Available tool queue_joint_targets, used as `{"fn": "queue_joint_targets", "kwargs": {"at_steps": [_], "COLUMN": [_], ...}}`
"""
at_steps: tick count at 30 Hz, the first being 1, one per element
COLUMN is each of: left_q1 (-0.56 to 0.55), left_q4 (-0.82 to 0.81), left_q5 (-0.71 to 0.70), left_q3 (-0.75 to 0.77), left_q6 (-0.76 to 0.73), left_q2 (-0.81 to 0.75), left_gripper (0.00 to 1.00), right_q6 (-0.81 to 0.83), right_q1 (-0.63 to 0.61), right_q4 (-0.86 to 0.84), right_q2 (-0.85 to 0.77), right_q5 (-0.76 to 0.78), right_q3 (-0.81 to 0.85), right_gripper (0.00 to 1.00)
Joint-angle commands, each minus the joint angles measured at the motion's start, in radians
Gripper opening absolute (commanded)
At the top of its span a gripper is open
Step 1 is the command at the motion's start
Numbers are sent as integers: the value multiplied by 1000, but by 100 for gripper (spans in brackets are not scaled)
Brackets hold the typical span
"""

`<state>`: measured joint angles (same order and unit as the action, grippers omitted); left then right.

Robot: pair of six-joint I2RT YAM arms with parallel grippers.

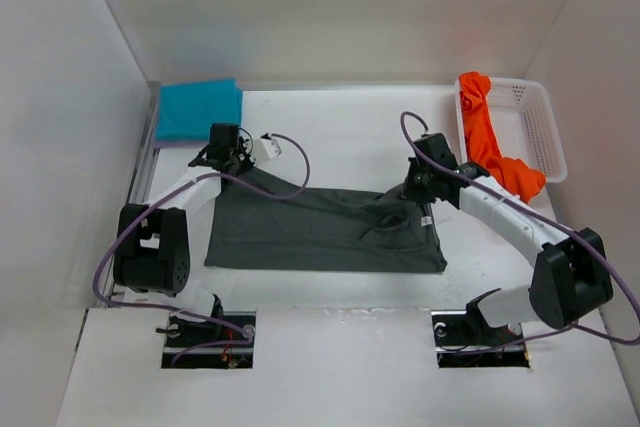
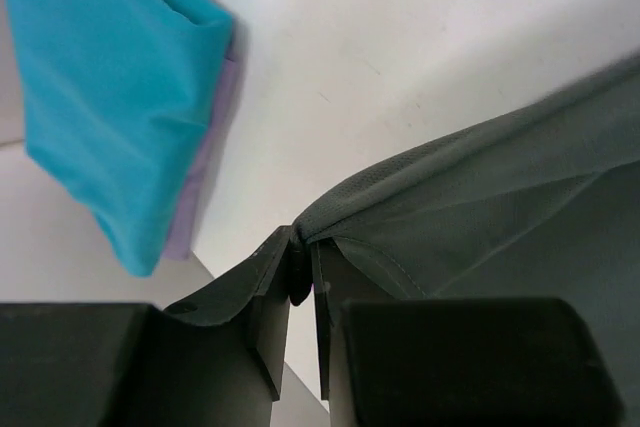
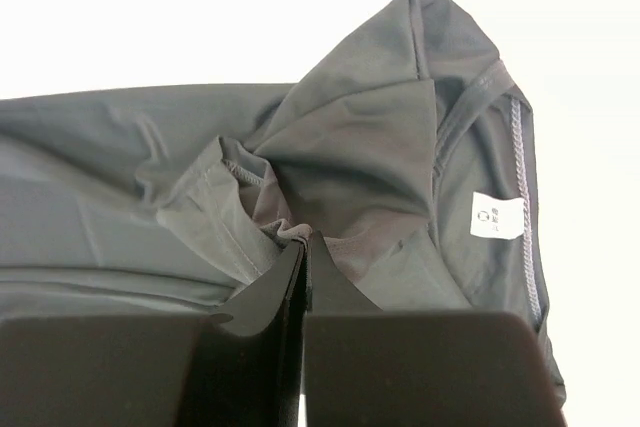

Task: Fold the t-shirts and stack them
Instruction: Fold the other side of the tshirt into a rectangle

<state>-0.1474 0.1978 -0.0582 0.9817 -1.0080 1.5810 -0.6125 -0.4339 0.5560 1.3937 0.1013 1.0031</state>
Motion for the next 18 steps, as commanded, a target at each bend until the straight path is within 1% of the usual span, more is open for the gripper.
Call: {"fn": "queue_joint_targets", "kwargs": {"at_steps": [1,4,6,10,14,18], "left_q1": [-8,-4,6,36,49,38], "left_q4": [-113,-115,-78,84,251,356], "left_q5": [-23,-32,-22,35,92,97], "left_q3": [-89,-159,-193,-213,-201,-204], "left_q6": [-41,-72,-83,-138,-150,-168], "left_q2": [-73,-130,-191,-259,-256,-251], "left_gripper": [13,12,12,12,11,11], "right_q6": [5,-35,-55,-90,-113,-125], "right_q1": [-7,-21,-28,-55,-88,-104], "right_q4": [19,30,44,58,38,12], "right_q2": [-56,-108,-143,-188,-171,-147], "right_q5": [8,5,0,-5,-23,-25], "right_q3": [-33,-90,-116,-156,-185,-204], "right_gripper": [0,0,0,0,0,0]}}
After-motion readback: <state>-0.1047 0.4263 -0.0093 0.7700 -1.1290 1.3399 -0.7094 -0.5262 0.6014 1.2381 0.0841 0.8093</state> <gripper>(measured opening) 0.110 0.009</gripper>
